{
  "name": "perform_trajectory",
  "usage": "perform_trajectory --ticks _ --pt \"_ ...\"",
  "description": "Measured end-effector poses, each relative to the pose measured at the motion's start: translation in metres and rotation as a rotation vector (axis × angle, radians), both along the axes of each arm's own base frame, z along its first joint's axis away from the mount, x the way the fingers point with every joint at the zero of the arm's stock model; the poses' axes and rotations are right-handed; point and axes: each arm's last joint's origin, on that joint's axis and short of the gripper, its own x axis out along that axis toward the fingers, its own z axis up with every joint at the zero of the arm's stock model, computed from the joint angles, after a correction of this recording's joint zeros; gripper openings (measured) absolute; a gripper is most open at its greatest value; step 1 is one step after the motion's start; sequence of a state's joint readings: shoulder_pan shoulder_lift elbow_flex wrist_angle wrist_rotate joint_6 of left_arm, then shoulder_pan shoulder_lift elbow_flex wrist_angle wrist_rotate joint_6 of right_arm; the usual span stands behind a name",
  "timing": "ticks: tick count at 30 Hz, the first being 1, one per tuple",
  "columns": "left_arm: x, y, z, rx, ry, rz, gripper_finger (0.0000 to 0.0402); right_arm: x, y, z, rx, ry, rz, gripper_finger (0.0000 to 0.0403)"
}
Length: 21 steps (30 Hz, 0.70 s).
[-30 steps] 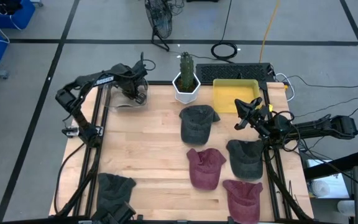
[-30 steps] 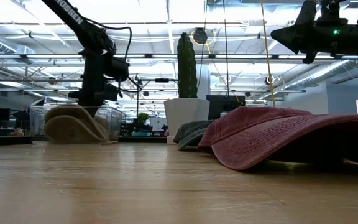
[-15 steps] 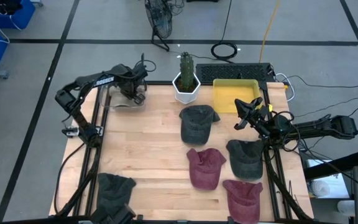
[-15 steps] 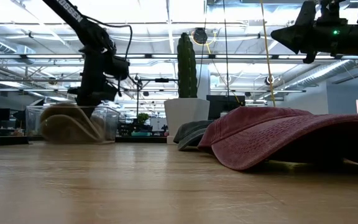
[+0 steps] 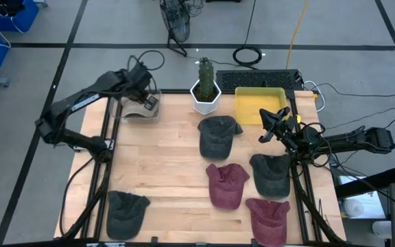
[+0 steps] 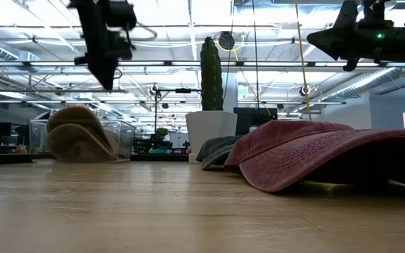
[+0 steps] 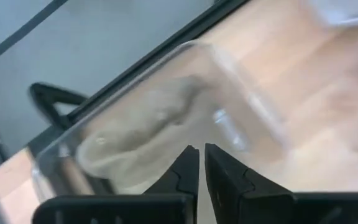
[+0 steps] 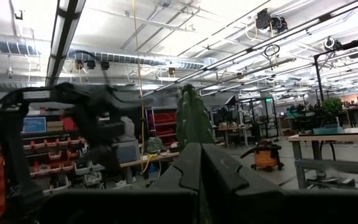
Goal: Pick & Place hat
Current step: Put the top black cap into the yellow bin
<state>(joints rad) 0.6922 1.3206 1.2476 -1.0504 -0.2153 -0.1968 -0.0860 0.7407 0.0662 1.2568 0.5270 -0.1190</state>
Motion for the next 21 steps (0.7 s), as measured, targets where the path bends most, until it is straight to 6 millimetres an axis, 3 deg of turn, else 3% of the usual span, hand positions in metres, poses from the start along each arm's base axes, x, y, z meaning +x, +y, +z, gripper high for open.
perform_trajectory --ticks 6,10,14,18,21 --pt "0.013 -0.055 0.025 0.123 -0.133 -0.122 0.0012 0.000 0.000 0.000 0.001 -0.001 0.001 0.0004" --pt "0.027 -0.089 0.022 0.259 -0.193 -0.193 0.0005 0.000 0.000 0.000 0.030 -0.024 0.022 0.0004" --pt "0.041 -0.113 -0.007 0.347 -0.281 -0.356 0.0017 0.001 0.000 -0.001 0.072 -0.047 0.048 0.0004" --pt "0.051 -0.122 -0.041 0.327 -0.527 -0.492 0.0022 0.003 0.001 -0.004 0.074 -0.013 0.087 0.0004" --pt "0.054 -0.126 -0.056 0.343 -0.707 -0.604 0.0016 0.005 0.002 -0.008 0.069 0.031 0.132 0.0004"
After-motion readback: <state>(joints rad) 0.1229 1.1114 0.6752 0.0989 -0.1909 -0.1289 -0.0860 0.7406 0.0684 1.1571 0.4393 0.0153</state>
